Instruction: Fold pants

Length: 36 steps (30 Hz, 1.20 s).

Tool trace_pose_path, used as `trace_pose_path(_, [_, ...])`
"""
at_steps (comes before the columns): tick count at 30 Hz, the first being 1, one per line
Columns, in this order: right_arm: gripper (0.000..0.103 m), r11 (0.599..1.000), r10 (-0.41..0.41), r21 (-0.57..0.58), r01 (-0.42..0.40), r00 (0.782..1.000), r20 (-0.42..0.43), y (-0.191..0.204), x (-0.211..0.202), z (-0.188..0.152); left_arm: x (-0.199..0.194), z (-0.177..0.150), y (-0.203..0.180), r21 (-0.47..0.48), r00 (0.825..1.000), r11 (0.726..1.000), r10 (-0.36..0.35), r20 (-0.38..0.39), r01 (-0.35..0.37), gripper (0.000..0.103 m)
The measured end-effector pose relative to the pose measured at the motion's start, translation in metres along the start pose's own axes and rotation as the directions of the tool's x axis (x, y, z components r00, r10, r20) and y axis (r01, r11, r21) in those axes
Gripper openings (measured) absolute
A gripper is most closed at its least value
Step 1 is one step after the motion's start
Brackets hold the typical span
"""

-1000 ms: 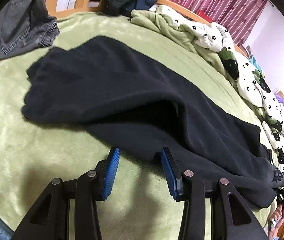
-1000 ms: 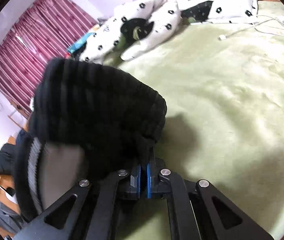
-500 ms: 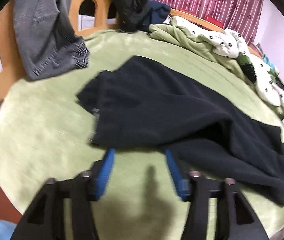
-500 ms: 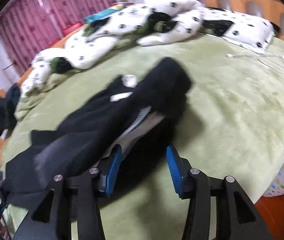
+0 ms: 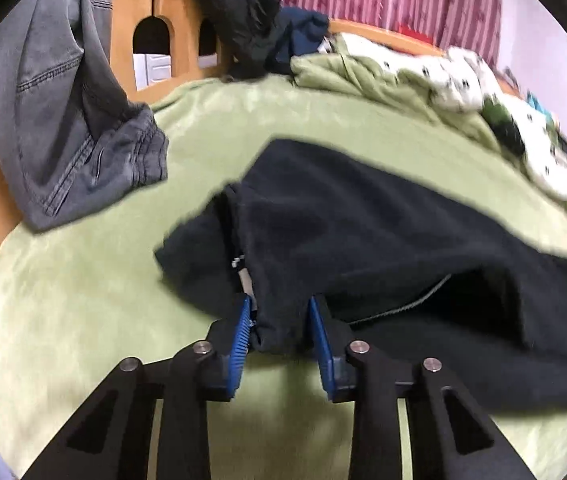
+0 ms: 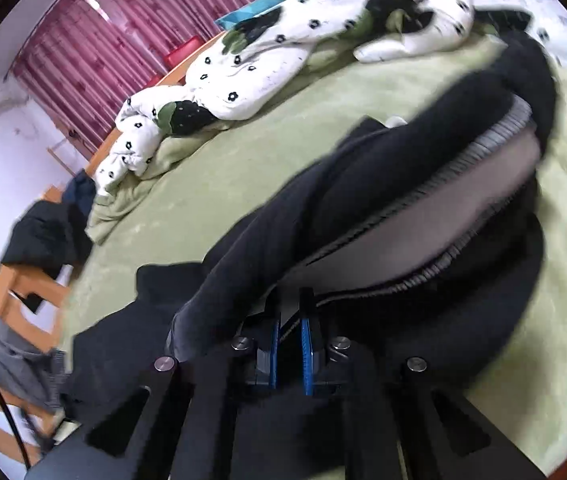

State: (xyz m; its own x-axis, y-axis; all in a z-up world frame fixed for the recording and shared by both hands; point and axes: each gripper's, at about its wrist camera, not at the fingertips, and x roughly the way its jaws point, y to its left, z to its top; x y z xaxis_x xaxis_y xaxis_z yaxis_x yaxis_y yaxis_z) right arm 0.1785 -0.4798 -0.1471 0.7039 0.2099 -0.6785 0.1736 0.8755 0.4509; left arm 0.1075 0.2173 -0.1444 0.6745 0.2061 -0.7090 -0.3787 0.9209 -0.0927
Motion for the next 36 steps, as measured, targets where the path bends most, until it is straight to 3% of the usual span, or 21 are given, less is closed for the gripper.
trace_pose_path(5, [0.011, 1.000, 0.026, 0.006, -0.026, 1.000, 0.011, 0.031, 0.048, 0.037, 0.021, 0.049, -0.006, -0.008, 0.999, 1.000, 0.005, 0.050, -0.005, 0.025])
trace_pose_path(7, [0.011, 1.000, 0.000, -0.008, 0.000, 1.000, -0.006, 0.043, 0.079, 0.049, 0.033, 0.066, -0.015, -0.003, 0.998, 1.000, 0.006, 0.062, -0.006, 0.025])
trace_pose_path(12, [0.011, 0.997, -0.047, 0.062, 0.054, 0.994, -0.102, 0.048, 0.138, 0.063, 0.059, 0.108, -0.037, -0.011, 0.995, 1.000, 0.017, 0.101, -0.016, 0.019])
trace_pose_path(16, [0.015, 0.997, -0.075, -0.035, 0.073, 0.995, -0.062, 0.063, 0.128, 0.062, 0.068, 0.129, -0.041, -0.034, 0.994, 0.999, -0.008, 0.110, 0.012, 0.023])
trace_pose_path(18, [0.025, 0.994, -0.078, -0.074, 0.075, 0.996, -0.038, 0.069, 0.115, 0.059, 0.070, 0.130, -0.036, -0.038, 0.996, 0.999, -0.016, 0.090, 0.019, 0.043])
trace_pose_path(19, [0.028, 0.993, -0.081, -0.087, 0.079, 0.996, -0.023, 0.070, 0.107, 0.056, 0.069, 0.127, -0.031, -0.050, 0.995, 0.998, -0.032, 0.090, 0.037, 0.061])
trace_pose_path(20, [0.033, 0.992, -0.082, -0.096, 0.081, 0.997, -0.011, 0.071, 0.100, 0.054, 0.068, 0.124, -0.025, -0.061, 0.995, 0.997, -0.050, 0.092, 0.055, 0.071])
trace_pose_path(24, [0.037, 0.984, -0.100, -0.150, 0.099, 0.995, 0.001, 0.073, 0.077, 0.041, 0.076, 0.110, -0.006, -0.046, 0.993, 0.993, -0.110, 0.033, 0.111, 0.072])
trace_pose_path(26, [0.037, 0.981, -0.112, -0.161, 0.112, 0.994, 0.004, 0.075, 0.069, 0.038, 0.084, 0.105, 0.001, -0.046, 0.996, 0.995, -0.084, 0.026, 0.085, 0.072])
trace_pose_path(33, [0.037, 0.971, -0.125, -0.208, 0.119, 0.992, -0.016, 0.087, 0.053, 0.026, 0.157, 0.118, 0.003, -0.013, 0.987, 0.999, -0.046, -0.153, 0.044, 0.072])
trace_pose_path(36, [0.038, 0.963, -0.147, -0.232, 0.141, 0.989, -0.010, 0.091, 0.046, 0.021, 0.179, 0.129, 0.007, -0.082, 0.979, 0.992, -0.110, -0.173, 0.097, 0.072])
